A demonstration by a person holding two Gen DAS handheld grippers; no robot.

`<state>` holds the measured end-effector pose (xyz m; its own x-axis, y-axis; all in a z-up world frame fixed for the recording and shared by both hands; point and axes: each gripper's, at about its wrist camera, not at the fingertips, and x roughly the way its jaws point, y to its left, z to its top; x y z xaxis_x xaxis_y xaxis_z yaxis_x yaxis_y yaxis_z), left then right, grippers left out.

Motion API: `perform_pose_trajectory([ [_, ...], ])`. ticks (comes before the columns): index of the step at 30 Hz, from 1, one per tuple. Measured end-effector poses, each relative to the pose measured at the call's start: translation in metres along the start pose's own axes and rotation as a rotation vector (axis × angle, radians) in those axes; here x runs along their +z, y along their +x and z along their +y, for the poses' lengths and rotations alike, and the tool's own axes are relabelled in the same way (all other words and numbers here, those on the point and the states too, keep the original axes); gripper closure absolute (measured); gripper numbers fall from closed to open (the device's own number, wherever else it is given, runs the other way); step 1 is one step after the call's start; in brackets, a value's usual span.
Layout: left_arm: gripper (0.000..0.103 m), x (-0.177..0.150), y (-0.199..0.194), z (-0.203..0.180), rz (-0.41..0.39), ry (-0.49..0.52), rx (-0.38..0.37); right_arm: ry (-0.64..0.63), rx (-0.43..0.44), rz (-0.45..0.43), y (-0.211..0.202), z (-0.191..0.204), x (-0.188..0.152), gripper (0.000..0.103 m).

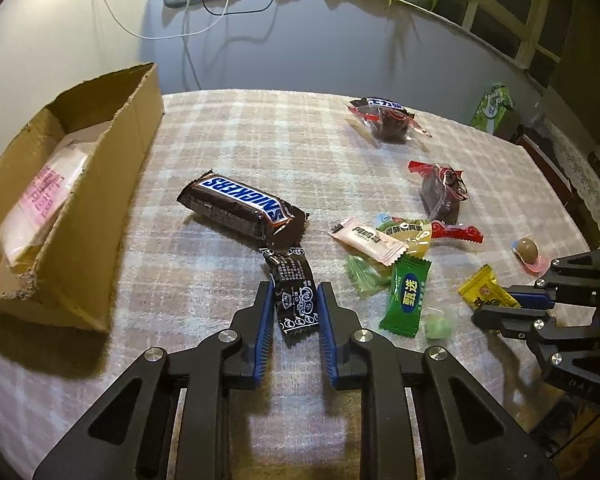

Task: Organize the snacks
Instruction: 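Grasp the black candy packet with the left tool while the right grasps the yellow candy, then carry the black packet and yellow candy over the box with both tools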

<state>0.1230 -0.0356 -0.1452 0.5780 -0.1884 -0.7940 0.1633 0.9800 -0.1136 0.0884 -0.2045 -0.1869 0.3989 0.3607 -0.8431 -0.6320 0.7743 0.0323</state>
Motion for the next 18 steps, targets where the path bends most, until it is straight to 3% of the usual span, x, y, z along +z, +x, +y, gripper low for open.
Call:
perform_pose_trajectory([
  [18,0.083,-0.001,-0.040,0.009,-0.082,-0.060,-0.062,0.131,0.039,-0.129,-0.041,-0.014,0.008,0.092],
])
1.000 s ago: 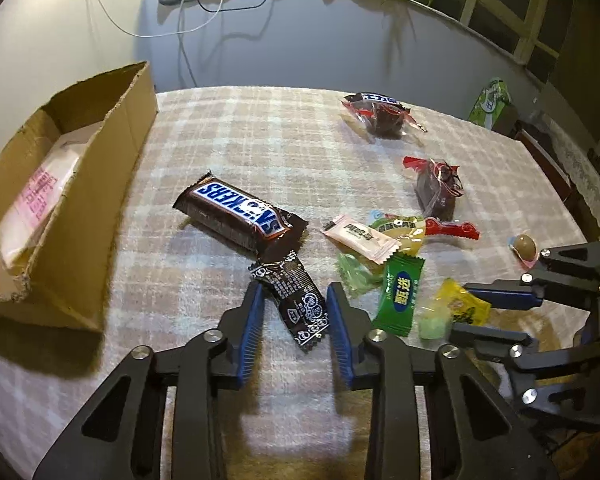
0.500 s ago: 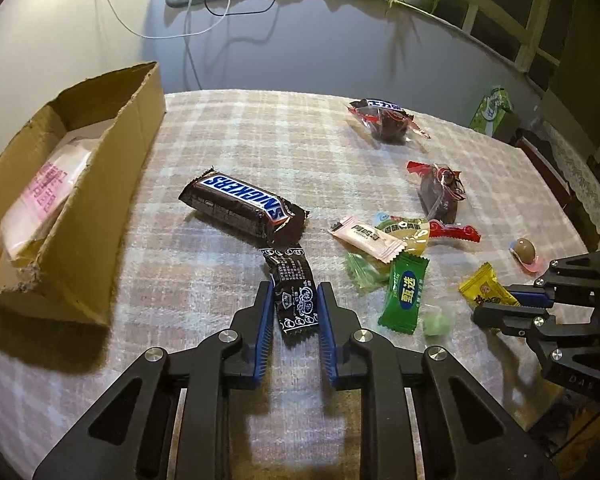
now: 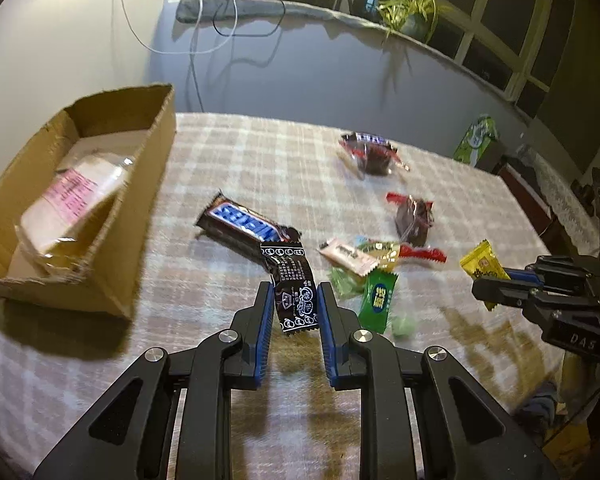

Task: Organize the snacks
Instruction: 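Carry the black packet and yellow candy over the box with both tools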

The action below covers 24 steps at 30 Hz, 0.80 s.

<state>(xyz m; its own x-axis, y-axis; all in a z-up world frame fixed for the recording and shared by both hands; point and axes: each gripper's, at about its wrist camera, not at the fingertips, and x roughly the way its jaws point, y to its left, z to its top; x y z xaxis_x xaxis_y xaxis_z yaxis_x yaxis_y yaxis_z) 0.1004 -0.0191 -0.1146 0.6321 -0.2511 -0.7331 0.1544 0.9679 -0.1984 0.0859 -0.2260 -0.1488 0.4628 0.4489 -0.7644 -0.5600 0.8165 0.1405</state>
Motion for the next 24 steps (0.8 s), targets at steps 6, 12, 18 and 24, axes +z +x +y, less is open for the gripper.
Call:
perform_pose_trajectory([
  [6,0.083,0.009,-0.020,0.018,-0.050,-0.027,0.008,-0.015,0.027,-0.047,-0.007,0.013,0.029,0.092],
  [12,0.083,0.016,-0.039,0.044,-0.098,-0.062,0.035,-0.059,0.046,-0.069,-0.001,0.037,0.056,0.092],
  [18,0.083,0.021,-0.052,0.071,-0.132,-0.093,0.070,-0.109,0.068,-0.070,0.017,0.065,0.089,0.092],
  [24,0.083,0.024,-0.061,0.100,-0.158,-0.129,0.101,-0.146,0.085,-0.073,0.034,0.090,0.117,0.092],
])
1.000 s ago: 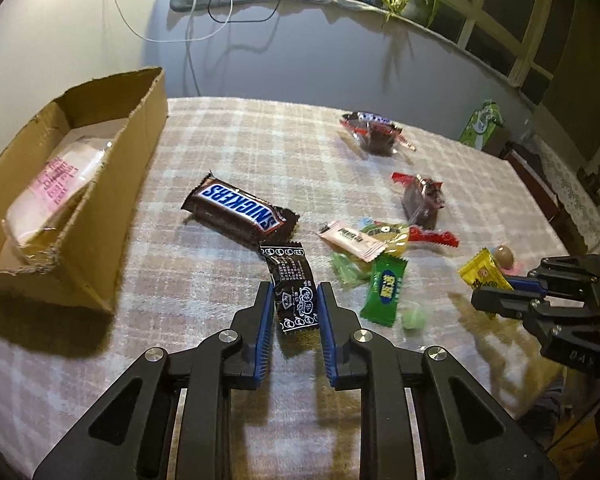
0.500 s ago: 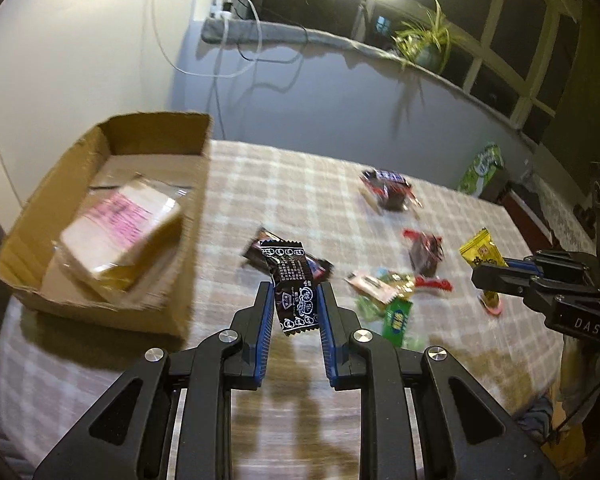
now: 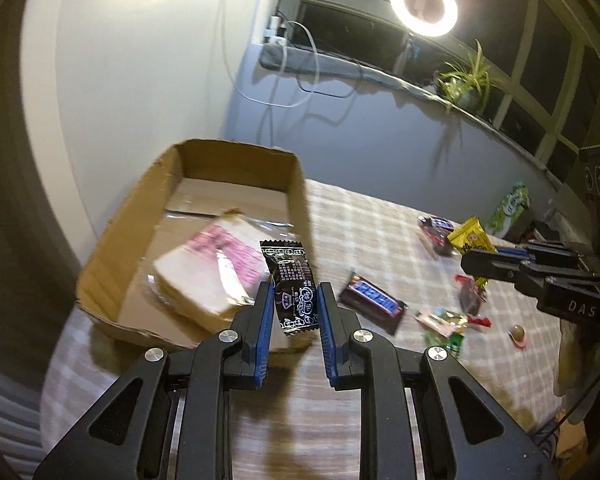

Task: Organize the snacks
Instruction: 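Carry the black packet and yellow candy over the box with both tools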

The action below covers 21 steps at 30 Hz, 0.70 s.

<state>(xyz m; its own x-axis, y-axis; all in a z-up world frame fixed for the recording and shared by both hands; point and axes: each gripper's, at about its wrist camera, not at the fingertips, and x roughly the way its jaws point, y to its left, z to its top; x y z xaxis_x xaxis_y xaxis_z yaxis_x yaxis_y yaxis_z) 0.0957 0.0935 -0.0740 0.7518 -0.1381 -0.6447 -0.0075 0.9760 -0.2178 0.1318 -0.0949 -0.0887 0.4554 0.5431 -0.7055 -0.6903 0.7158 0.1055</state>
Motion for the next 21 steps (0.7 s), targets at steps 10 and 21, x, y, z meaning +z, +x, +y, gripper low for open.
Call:
perform_pose_trajectory([
  [10,0.083,0.009,0.000,0.039,-0.020,-0.037,0.044,-0.062,0.009,0.008,0.040,0.027,0.047,0.092],
  [21,0.083,0.020,0.010,0.066,-0.014,-0.051,0.069,-0.069,0.045,0.029,0.093,0.038,0.085,0.092],
])
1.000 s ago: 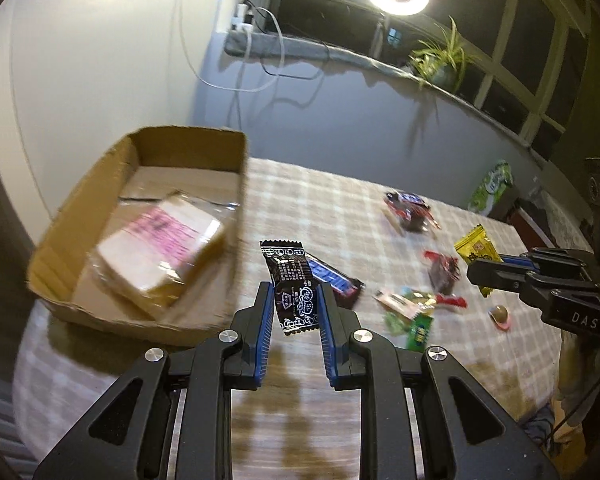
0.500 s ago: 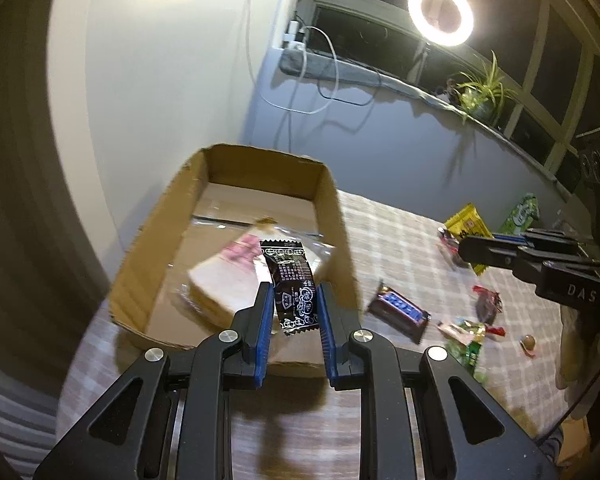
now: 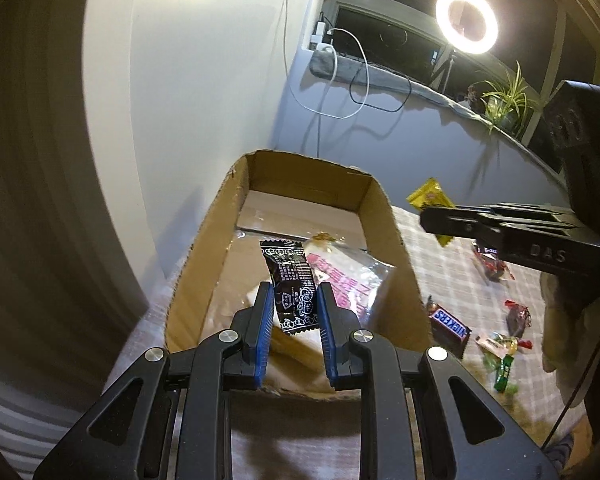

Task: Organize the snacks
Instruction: 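Carry the black packet and yellow candy over the box with both tools, then open both tools to drop the candies into the box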

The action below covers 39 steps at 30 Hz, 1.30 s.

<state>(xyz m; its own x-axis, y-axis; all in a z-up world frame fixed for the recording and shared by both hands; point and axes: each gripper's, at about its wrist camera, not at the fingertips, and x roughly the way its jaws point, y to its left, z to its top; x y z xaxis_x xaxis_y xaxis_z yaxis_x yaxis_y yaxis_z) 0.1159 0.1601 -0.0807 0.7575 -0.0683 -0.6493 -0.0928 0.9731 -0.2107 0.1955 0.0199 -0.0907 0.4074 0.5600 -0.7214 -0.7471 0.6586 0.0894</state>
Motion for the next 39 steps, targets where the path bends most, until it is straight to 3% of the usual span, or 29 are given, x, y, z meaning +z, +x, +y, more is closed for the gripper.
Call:
perform_pose_trajectory([
  [17,0.082,0.007,0.017,0.012,0.011,-0.027,-0.017,-0.010,0.000,0.049,0.054,-0.005,0.019,0.092],
  [19,0.072,0.007,0.016,0.012,0.011,-0.026,-0.014,-0.012,-0.006,0.047,0.053,-0.005,0.019,0.089],
  [20,0.066,0.007,0.016,0.012,0.009,-0.027,-0.011,-0.012,-0.013,0.044,0.053,-0.006,0.020,0.077],
  [21,0.052,0.007,0.015,0.012,0.004,-0.028,-0.011,-0.013,-0.016,0.039,0.052,-0.005,0.019,0.058],
  [22,0.049,0.007,0.013,0.012,-0.004,-0.028,-0.012,-0.014,-0.022,0.029,0.050,-0.005,0.020,0.050],
  [27,0.049,0.008,0.013,0.010,-0.006,-0.027,-0.010,-0.021,-0.038,0.002,0.041,-0.003,0.020,0.024],
  [35,0.047,0.007,0.006,0.007,-0.014,-0.024,-0.011,-0.034,-0.066,-0.016,0.026,0.001,0.019,0.014],
  [39,0.046,0.006,0.001,0.005,-0.013,-0.019,-0.016,-0.025,-0.073,-0.017,0.019,0.001,0.017,0.014],
])
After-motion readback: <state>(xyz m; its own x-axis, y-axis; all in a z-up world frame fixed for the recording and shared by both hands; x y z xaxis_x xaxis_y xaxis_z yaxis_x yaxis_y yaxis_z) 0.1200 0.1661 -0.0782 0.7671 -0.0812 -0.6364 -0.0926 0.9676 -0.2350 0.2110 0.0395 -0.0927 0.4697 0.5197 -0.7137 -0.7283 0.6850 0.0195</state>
